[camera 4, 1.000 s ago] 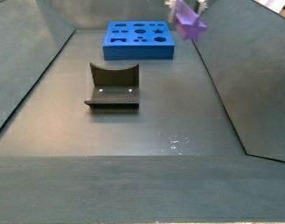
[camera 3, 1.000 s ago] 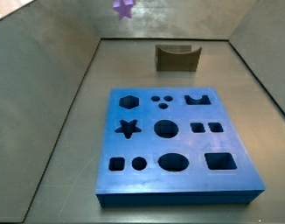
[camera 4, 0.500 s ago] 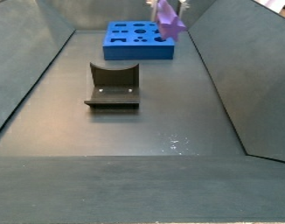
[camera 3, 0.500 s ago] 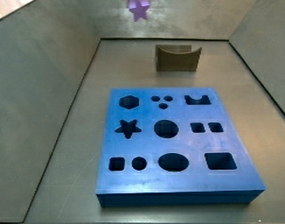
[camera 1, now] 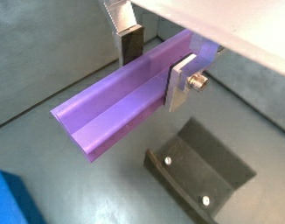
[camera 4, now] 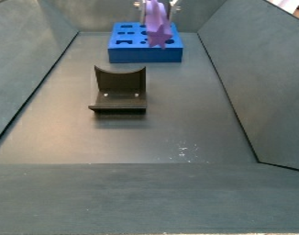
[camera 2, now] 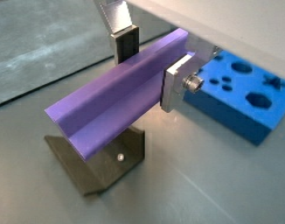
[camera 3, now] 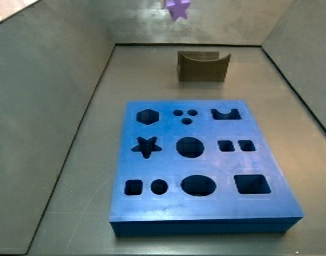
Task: Pick up the star object. Move up. Place the star object on the fixture. Regrasp the star object. Move to above the board. Insert the star object.
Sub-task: Place the star object on the fixture.
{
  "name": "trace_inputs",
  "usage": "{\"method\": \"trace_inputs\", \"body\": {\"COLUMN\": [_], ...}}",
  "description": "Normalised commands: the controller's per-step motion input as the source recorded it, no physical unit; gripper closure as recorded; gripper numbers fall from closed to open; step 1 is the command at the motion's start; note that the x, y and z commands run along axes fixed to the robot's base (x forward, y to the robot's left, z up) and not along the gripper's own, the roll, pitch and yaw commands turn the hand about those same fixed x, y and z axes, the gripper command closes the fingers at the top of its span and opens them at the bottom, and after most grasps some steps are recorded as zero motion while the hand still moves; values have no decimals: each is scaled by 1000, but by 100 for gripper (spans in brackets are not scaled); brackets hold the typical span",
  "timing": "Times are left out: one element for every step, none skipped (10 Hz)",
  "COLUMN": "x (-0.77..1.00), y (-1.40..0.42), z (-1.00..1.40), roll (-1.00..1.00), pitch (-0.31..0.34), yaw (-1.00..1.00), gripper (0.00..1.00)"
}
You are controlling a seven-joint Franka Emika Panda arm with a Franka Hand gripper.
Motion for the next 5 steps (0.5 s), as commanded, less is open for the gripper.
{"method": "trace_inputs", "body": {"x": [1000,1000,1000,920,855], "y": [153,133,113,88,75], "z": [-5,-6,-9,-11,-13], "roll": [-1000,-1000,-1000,-1000,-1000], "pitch": [91,93,95,95,95], "yaw": [-135,-136,-141,-146,-149], "gripper": [100,100,100,100,100]}}
